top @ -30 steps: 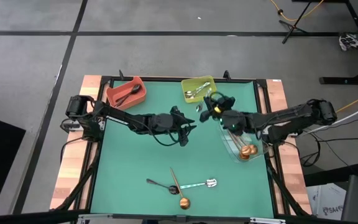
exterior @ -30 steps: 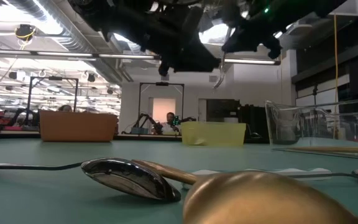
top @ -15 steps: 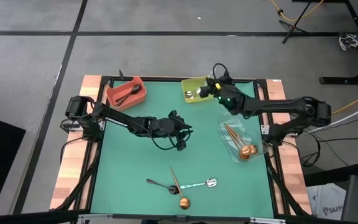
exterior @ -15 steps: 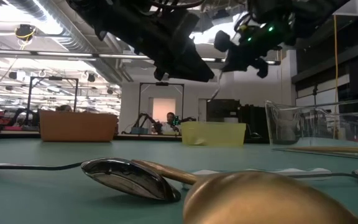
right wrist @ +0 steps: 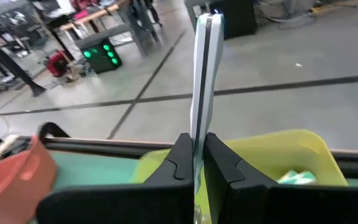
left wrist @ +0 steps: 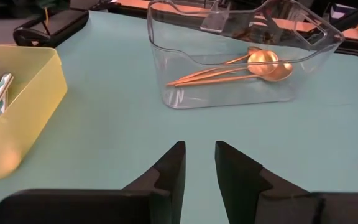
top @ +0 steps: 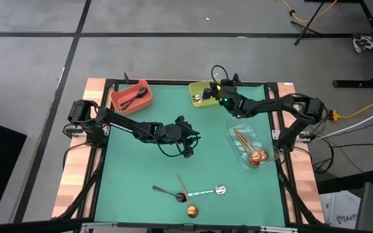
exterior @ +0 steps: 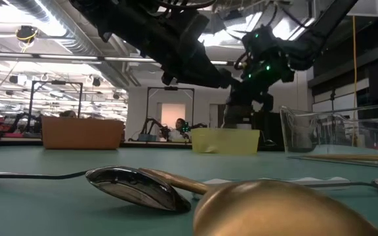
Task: Sort silverware by color (type)
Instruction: Put the left white and green spoon into the yellow bin
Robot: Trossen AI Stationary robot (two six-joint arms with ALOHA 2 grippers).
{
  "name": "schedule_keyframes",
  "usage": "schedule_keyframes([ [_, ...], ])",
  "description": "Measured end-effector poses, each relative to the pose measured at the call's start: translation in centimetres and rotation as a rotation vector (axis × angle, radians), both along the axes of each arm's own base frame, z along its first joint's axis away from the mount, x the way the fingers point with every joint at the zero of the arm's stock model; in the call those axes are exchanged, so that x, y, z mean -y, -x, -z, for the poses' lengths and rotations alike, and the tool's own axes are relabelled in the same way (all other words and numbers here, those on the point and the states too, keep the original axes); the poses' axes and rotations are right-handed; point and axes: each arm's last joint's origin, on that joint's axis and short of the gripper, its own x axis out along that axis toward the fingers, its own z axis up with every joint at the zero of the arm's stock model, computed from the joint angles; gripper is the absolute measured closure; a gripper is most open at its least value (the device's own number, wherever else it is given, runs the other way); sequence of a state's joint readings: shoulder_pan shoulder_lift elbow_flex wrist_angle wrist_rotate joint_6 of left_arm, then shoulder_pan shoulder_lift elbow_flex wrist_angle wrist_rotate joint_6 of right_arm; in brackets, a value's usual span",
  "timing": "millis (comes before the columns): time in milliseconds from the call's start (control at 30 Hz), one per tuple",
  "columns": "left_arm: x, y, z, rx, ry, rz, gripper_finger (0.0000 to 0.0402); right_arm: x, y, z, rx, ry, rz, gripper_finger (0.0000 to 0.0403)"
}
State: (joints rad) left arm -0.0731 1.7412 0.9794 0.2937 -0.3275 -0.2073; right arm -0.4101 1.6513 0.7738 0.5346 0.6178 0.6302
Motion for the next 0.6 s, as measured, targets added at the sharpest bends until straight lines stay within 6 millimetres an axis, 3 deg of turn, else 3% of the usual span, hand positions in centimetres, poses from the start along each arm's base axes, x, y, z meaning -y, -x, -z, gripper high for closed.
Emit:
schedule_keyframes([
  [367, 0.0, 0.0, 0.1, -0.008, -0.001, -0.001, 0.0321, 0.5, -1.0, 2.6, 0.052, -0.024, 0.016, 0.0401],
  [600, 0.0, 0.0, 0.1, -0.010, -0.001, -0.002, 0.0321, 0.5, -1.0, 2.7, 0.069, -0.040, 0.016, 0.0401],
])
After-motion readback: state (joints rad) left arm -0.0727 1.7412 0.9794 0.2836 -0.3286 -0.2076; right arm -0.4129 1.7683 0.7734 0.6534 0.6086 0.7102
